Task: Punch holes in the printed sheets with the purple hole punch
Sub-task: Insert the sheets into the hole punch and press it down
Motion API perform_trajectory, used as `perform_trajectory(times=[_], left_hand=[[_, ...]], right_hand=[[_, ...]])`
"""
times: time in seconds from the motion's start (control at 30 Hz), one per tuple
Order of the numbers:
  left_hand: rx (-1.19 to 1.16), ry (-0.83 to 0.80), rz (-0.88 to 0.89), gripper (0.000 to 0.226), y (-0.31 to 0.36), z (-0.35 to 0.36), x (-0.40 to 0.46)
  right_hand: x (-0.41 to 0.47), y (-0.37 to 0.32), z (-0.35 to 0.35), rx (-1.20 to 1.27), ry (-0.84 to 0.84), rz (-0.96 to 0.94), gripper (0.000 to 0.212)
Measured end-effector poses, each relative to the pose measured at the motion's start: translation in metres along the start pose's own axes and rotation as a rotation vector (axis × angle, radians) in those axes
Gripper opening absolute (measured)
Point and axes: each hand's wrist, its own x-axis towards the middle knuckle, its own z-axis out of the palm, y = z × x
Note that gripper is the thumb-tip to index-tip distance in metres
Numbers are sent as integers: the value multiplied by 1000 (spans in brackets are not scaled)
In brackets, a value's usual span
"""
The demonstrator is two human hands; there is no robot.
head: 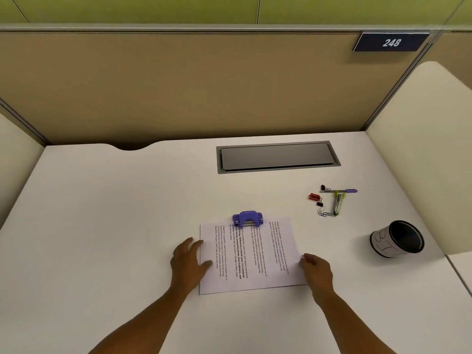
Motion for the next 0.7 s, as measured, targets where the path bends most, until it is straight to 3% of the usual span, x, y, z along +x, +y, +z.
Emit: perform_trajectory(times=[0.07, 0.17, 0.47, 0.7], left_hand=[[176, -131, 70, 101, -11, 6, -3], [325, -218, 139, 119, -22, 15, -6], [373, -225, 141, 116, -20, 13, -7], [381, -232, 138, 118, -20, 16, -5]], right_hand=[[1, -1, -3, 3, -19, 5, 32], [5, 0, -5, -2, -22, 15, 40], [11, 1, -4, 63, -15, 34, 45], [11, -4, -3, 15, 47, 1, 35]])
